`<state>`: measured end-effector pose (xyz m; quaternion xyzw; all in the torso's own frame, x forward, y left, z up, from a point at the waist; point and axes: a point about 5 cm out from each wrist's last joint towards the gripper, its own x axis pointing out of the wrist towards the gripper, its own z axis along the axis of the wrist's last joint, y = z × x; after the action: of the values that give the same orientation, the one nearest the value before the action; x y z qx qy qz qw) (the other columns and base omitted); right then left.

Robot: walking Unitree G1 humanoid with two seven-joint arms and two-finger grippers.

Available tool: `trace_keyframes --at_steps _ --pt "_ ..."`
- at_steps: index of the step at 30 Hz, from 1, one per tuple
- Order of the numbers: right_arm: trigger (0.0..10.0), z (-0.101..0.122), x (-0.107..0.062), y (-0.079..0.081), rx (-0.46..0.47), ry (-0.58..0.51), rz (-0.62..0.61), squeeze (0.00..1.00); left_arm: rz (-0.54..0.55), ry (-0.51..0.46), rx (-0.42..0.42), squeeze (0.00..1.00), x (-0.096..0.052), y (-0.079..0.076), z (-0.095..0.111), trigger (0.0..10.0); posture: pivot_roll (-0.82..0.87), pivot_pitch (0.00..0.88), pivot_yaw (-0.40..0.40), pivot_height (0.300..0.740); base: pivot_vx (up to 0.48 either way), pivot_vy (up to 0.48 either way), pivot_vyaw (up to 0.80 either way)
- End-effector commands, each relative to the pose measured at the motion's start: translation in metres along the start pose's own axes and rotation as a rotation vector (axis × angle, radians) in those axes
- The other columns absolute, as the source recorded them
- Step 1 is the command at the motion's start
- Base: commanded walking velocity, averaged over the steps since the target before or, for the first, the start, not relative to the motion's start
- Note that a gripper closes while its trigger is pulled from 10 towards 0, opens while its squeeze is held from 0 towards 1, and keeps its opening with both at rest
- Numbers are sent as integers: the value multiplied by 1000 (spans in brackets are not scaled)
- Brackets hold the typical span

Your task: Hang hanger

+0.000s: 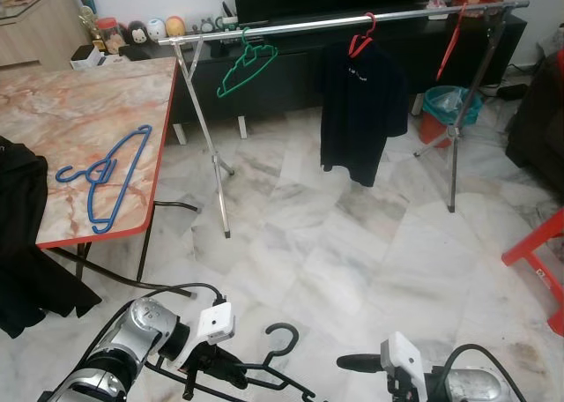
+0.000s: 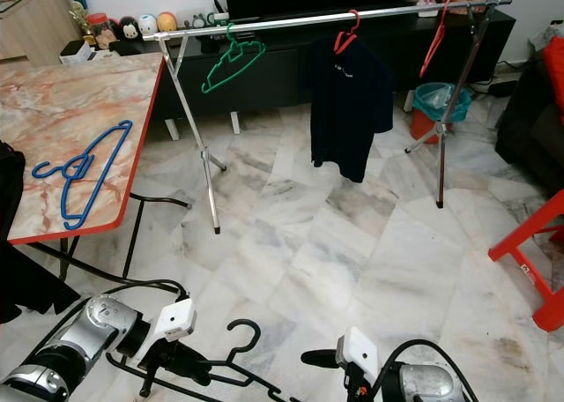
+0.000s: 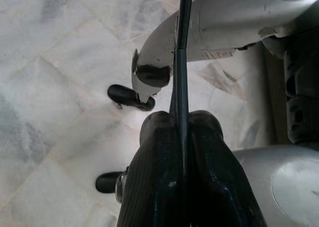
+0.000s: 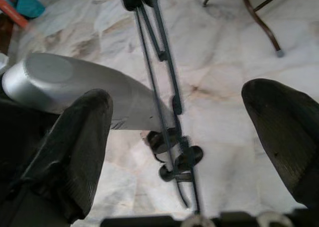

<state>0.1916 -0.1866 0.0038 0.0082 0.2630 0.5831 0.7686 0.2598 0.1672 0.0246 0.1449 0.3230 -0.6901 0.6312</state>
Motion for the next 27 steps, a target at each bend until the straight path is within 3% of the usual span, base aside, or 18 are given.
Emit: trace_keyframes --at_steps 1,2,4,5,11,18,27 --pt "10000 1 4 -3 -34 22 -23 1000 -27 -9 8 0 -7 2 6 10000 -37 0 71 740 0 0 0" --pt "10000 1 5 -5 -37 17 -38 824 -36 -18 6 0 -6 2 7 10000 -34 0 69 740 0 0 0" --pt "10000 2 5 -6 -35 13 -43 824 -37 -21 5 0 -7 2 8 10000 -34 0 69 740 0 0 0" --pt "10000 2 6 -7 -29 16 -52 0 -51 -30 0 0 -6 1 8 10000 -32 0 68 740 0 0 0" --pt "10000 -3 9 -6 -26 53 -32 0 -112 -38 5 0 -9 -4 9 10000 -31 0 68 740 0 0 0" --pt "10000 4 20 -1 -8 -22 26 0 -145 -21 9 0 -10 -8 11 10000 -30 0 72 740 0 0 0" --pt "10000 7 21 -3 11 -58 19 0 -154 -19 6 0 -7 -10 11 10000 -30 0 72 740 0 0 0"
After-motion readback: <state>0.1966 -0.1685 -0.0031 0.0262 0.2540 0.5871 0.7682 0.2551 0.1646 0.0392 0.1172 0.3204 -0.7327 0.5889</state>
